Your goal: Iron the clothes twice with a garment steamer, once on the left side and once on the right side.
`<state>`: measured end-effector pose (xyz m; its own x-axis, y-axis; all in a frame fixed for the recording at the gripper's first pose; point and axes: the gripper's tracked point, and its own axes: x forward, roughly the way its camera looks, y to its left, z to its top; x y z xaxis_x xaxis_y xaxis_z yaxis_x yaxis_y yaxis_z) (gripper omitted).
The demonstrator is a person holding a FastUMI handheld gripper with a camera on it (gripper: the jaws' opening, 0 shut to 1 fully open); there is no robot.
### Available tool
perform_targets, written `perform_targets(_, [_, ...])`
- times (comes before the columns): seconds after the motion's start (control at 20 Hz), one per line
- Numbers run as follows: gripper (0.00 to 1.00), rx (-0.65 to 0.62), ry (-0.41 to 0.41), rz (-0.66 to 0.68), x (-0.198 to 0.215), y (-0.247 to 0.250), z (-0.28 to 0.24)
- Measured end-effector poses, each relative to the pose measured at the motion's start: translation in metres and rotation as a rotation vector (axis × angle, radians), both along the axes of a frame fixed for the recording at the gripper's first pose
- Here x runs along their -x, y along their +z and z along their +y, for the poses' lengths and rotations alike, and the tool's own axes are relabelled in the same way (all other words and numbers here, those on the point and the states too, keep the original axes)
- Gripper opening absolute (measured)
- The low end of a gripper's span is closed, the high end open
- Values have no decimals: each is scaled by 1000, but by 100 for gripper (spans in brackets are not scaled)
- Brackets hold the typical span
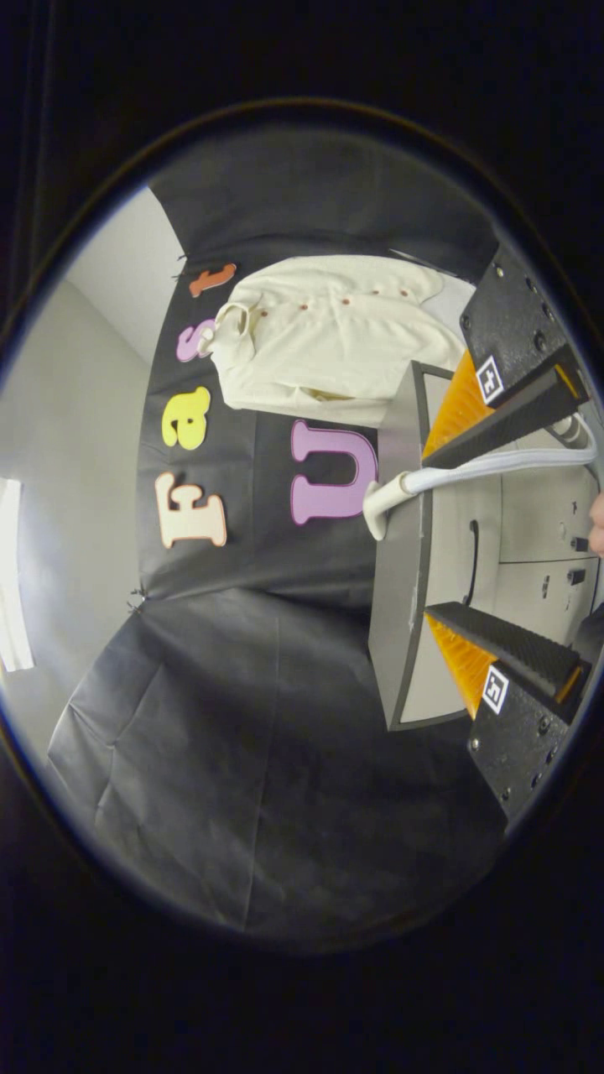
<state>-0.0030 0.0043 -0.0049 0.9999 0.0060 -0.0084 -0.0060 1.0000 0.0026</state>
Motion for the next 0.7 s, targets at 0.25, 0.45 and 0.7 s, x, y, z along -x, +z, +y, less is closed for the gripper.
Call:
perform_targets(0.25, [97,-10,-1,9,-3,-2,-1])
perform_targets(0.45, [97,-7,-8,18,-7,-6,-6])
perform_targets(0.7, [97,-2,-15,26,-25,-5,-18])
